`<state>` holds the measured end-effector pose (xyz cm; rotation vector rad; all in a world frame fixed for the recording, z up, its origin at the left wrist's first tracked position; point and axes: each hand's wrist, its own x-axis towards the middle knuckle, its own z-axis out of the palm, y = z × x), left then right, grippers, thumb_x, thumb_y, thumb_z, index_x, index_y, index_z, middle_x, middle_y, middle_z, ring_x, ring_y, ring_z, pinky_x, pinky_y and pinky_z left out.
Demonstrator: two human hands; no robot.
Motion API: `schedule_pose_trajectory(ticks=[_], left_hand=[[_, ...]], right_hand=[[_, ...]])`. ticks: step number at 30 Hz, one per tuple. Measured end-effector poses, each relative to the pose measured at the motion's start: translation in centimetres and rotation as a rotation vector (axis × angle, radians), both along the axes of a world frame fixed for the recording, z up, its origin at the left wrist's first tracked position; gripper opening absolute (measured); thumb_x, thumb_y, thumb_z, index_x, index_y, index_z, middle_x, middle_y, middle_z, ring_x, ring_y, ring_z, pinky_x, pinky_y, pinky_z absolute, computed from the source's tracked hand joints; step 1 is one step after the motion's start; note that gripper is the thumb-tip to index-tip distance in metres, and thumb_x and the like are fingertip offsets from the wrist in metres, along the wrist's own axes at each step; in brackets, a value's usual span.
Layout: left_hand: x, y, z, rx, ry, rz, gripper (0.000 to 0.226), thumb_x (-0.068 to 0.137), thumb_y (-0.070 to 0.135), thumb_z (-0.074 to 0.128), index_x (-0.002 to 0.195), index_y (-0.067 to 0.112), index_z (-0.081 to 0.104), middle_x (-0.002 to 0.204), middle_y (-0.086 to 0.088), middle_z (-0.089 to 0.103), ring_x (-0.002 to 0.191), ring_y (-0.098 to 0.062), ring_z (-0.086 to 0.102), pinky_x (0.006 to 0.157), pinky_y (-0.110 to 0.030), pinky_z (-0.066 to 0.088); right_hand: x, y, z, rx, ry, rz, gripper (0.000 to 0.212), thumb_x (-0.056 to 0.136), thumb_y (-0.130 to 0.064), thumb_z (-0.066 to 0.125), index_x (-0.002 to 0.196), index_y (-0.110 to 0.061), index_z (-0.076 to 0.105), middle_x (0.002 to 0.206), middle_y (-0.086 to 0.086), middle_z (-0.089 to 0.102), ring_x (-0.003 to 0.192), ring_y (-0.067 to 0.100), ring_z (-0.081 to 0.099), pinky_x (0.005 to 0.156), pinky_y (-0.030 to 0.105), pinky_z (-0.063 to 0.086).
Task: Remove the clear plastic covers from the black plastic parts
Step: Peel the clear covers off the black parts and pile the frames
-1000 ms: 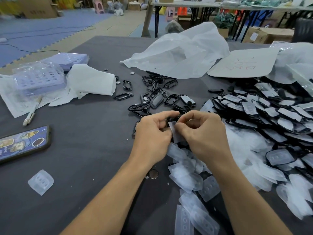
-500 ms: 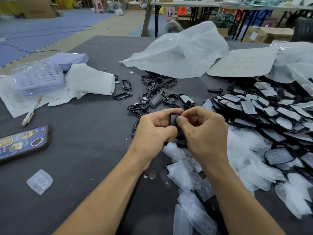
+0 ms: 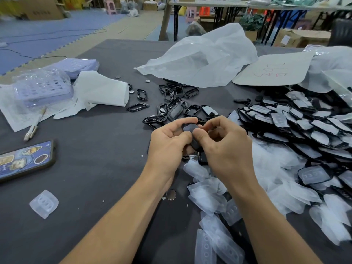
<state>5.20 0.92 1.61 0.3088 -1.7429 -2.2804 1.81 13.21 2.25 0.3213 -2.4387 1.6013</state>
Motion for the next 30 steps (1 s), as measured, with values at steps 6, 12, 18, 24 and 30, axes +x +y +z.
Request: schedule_pose_trajectory(ticks=[6,12,18,24,30], left_hand=[[0.1,-0.4,0.1,-0.070,-0.020,-0.006,0.037,0.082,-0.003,0.060,0.099,0.022,0.082,0.094,-0.035,0.069,0.075,-0.030,0.057,0.075,-0.044,0.049],[-0.1,-1.1,-0.2,-0.092,-0.067,0.046,0.020,0.088,0.001,0.070,0.085,0.015,0.083,0.063,-0.005,0.070,0.051,-0.016,0.058,0.058,-0.029,0.055],[0.1,-1.1,0.2,-0.047,-0.090,0.037,0.017,0.095,-0.006,0.064,0.101,0.003,0.077,0.070,-0.004,0.077,0.054,-0.010,0.069,0.049,-0.019,0.053],[-0.1,-1.1,0.0,-0.058,-0.091,0.066,0.018,0.093,-0.009,0.063,0.103,-0.002,0.076,0.071,-0.008,0.076,0.055,-0.013,0.069,0.056,-0.021,0.057],[-0.2,-2.0,-0.1,-0.228,-0.094,0.098,0.017,0.087,-0.004,0.075,0.079,0.011,0.077,0.061,-0.008,0.072,0.049,-0.016,0.066,0.051,-0.023,0.055]], right_hand=[[-0.2,0.2,-0.1,-0.068,-0.087,0.045,0.014,0.080,-0.023,0.083,0.078,-0.025,0.069,0.065,-0.006,0.074,0.062,0.015,0.073,0.065,0.044,0.062],[-0.5,0.5,-0.1,-0.094,-0.087,0.049,0.017,0.076,-0.017,0.089,0.075,-0.023,0.072,0.064,-0.006,0.073,0.060,0.015,0.072,0.059,0.038,0.062],[-0.6,0.7,-0.2,-0.117,-0.134,0.093,0.014,0.078,-0.023,0.087,0.075,-0.023,0.074,0.065,-0.003,0.073,0.056,0.015,0.069,0.058,0.037,0.060],[-0.7,0.5,-0.3,-0.160,-0.189,0.148,0.018,0.085,-0.011,0.080,0.073,-0.024,0.074,0.058,0.000,0.069,0.046,0.015,0.060,0.053,0.040,0.058],[-0.6,0.9,-0.1,-0.212,-0.230,0.225,0.019,0.084,-0.003,0.079,0.072,-0.017,0.076,0.059,0.005,0.070,0.048,0.017,0.059,0.050,0.040,0.054]])
